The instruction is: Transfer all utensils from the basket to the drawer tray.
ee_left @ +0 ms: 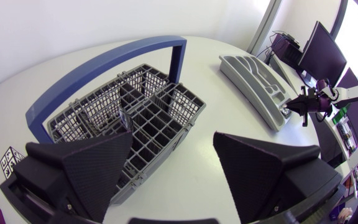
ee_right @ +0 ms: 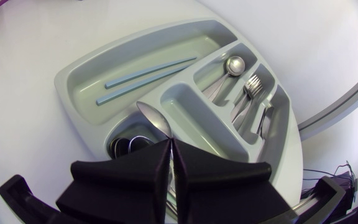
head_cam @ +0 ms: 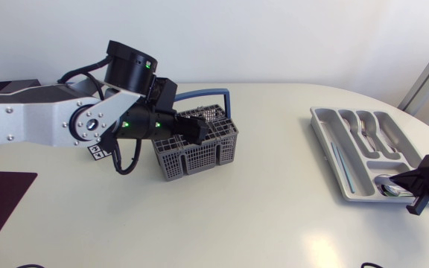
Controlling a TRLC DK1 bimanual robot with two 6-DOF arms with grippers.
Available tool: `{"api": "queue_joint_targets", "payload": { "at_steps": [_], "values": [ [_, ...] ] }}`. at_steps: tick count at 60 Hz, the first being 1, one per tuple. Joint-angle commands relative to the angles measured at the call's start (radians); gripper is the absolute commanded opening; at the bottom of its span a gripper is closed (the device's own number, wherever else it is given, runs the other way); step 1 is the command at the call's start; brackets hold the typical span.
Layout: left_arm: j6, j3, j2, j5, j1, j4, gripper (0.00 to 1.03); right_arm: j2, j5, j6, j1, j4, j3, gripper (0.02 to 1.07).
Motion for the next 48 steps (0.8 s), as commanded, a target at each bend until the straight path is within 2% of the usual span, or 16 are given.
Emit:
{"api": "queue_joint_targets", "payload": {
  "at_steps": [1, 8, 20, 38, 48],
  "values": [
    [-0.003, -0.024, 0.014, -0.007, -0.01, 0.008, 0.91, -0.022, -0.022, -0.045, -0.02, -0.044, 0.031, 0.07],
    [-0.003, -0.022, 0.011, -0.007, -0.01, 0.008, 0.91, -0.022, -0.054, -0.077, -0.043, -0.123, 0.076, 0.07],
    [-0.003, -0.024, 0.01, -0.007, -0.008, 0.008, 0.91, 0.009, -0.058, -0.278, -0.069, -0.308, 0.166, 0.07],
    [-0.003, -0.024, 0.011, -0.007, -0.01, 0.008, 0.91, 0.104, 0.055, -0.519, -0.068, -0.448, 0.26, 0.07],
    [-0.001, -0.024, 0.013, -0.007, -0.012, 0.008, 0.91, 0.113, 0.106, -0.551, -0.049, -0.449, 0.266, 0.07]
  ]
}}
